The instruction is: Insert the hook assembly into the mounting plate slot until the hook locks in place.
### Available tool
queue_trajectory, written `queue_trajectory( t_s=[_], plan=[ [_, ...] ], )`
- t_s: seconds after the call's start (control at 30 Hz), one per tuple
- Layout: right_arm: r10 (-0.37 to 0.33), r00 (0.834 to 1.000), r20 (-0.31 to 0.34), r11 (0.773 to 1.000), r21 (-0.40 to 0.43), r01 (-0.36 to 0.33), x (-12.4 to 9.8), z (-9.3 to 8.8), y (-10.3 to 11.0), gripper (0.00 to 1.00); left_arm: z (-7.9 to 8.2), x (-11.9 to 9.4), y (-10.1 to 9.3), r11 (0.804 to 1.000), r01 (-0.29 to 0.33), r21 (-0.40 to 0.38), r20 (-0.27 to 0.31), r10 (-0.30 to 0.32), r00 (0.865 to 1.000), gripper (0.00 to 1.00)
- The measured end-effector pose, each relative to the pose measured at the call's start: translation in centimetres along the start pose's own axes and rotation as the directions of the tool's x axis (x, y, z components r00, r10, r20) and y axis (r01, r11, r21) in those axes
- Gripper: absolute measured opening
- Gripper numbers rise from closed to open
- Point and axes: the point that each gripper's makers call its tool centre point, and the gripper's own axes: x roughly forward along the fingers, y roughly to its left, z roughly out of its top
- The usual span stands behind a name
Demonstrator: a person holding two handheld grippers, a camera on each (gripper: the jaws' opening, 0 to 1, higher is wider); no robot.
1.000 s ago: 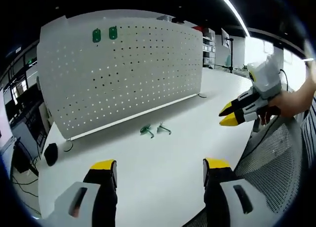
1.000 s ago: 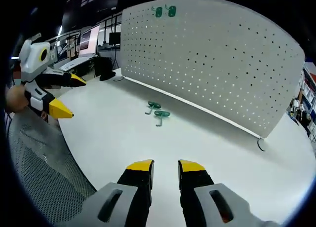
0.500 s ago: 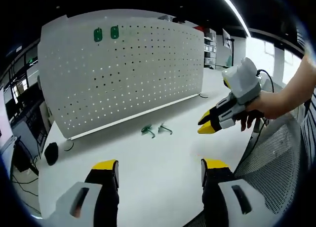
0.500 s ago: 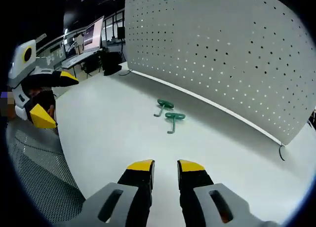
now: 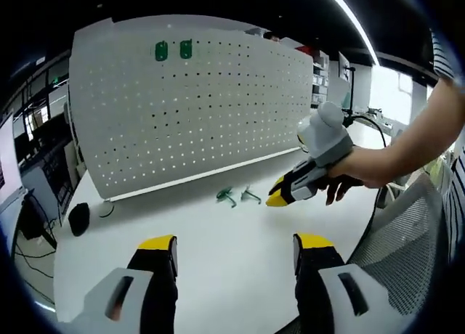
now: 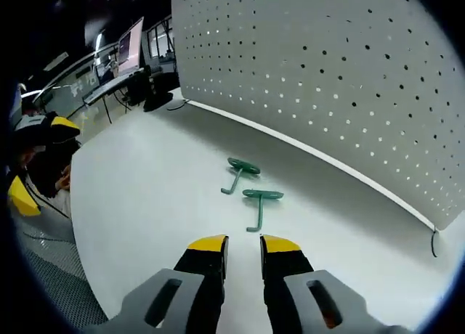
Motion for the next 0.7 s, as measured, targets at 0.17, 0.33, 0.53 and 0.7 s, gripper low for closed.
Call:
queue_trajectory(
  t_s=[0.17,0.33,0.53,0.7],
  plan=[
    [-0.003,1.000,-0.008,1.000,0.017,0.003,1.2,0.5,-0.3,0.16,-0.2,0.1,-0.2,1.000,0.007,0.003,-0.010,-0.007,1.000,0.67],
    [-0.022,1.000,-0.015,0.998,0.060,0.023,2.0,0.6,-1.1,0.16,-0.3,0.2,-0.4,1.000,0.014,0.000,-0.017,-0.014,1.000,0.67],
    [-0.030,0.999,-0.037,0.998,0.051,0.032,3.0,0.4,-1.2,0.15,-0.4,0.3,-0.3,1.000,0.009,0.002,-0.022,-0.009,1.000,0.67],
    [-0.051,0.998,-0.045,0.999,0.010,0.051,3.1,0.5,-1.5,0.13,-0.5,0.3,-0.2,1.000,0.006,0.001,-0.025,-0.006,1.000,0.66]
  ],
)
